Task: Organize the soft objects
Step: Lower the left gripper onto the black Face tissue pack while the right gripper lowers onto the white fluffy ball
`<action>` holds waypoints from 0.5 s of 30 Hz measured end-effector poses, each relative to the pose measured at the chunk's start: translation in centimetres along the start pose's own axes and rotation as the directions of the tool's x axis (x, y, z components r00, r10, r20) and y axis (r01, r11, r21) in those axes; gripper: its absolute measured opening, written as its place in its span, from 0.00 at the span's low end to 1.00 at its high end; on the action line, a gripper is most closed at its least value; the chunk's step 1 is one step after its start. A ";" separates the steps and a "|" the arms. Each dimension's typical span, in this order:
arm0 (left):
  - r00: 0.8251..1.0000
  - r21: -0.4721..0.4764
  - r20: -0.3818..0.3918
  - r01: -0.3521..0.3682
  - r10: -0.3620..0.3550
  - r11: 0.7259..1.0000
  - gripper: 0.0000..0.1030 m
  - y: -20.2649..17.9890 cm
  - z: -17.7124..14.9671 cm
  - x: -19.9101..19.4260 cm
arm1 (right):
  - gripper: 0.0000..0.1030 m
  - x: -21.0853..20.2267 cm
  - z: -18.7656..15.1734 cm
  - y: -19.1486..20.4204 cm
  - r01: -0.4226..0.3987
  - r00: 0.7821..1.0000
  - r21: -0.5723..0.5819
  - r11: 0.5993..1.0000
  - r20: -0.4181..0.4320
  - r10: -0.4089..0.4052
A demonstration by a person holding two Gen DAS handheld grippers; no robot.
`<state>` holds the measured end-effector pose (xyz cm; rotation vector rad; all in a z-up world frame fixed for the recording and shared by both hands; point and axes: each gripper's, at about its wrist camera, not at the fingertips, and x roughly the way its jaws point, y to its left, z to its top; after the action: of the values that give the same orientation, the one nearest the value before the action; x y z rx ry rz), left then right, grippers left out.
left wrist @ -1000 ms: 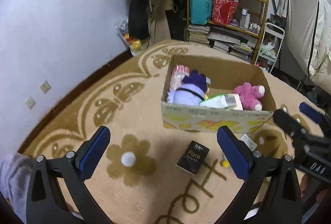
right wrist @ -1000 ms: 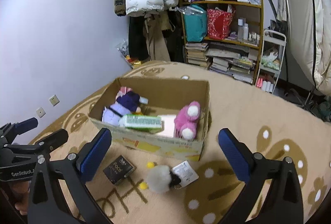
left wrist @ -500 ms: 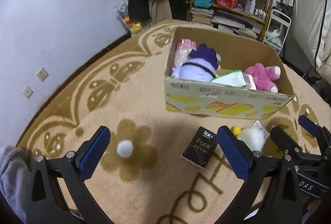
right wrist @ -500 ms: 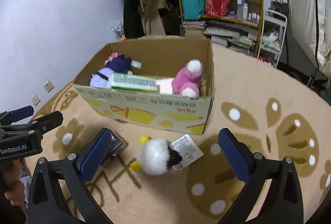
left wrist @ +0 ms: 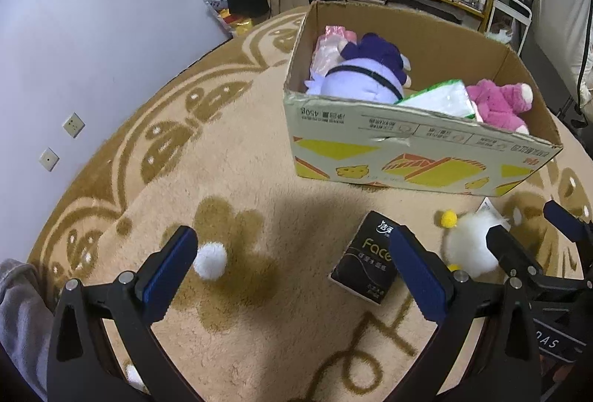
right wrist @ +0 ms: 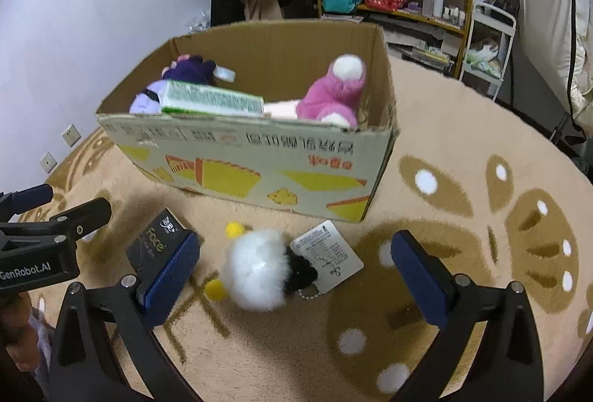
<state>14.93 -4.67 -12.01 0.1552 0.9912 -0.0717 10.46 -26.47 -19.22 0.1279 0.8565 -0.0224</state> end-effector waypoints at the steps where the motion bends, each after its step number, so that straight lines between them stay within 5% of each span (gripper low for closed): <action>1: 1.000 0.002 -0.004 -0.003 0.003 1.000 0.99 0.0 0.0 0.2 | 1.00 0.3 -0.1 0.0 -0.001 1.000 0.001 1.000 -0.007 0.001; 15: 0.996 0.044 -0.086 0.007 -0.004 0.999 0.99 -1.1 -0.2 3.0 | 1.00 2.7 -0.5 -0.2 0.021 0.998 -0.003 1.000 -0.062 -0.021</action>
<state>16.24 -5.71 -14.76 0.1975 1.0760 -0.0927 11.81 -26.55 -21.62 0.1176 0.9203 -0.0375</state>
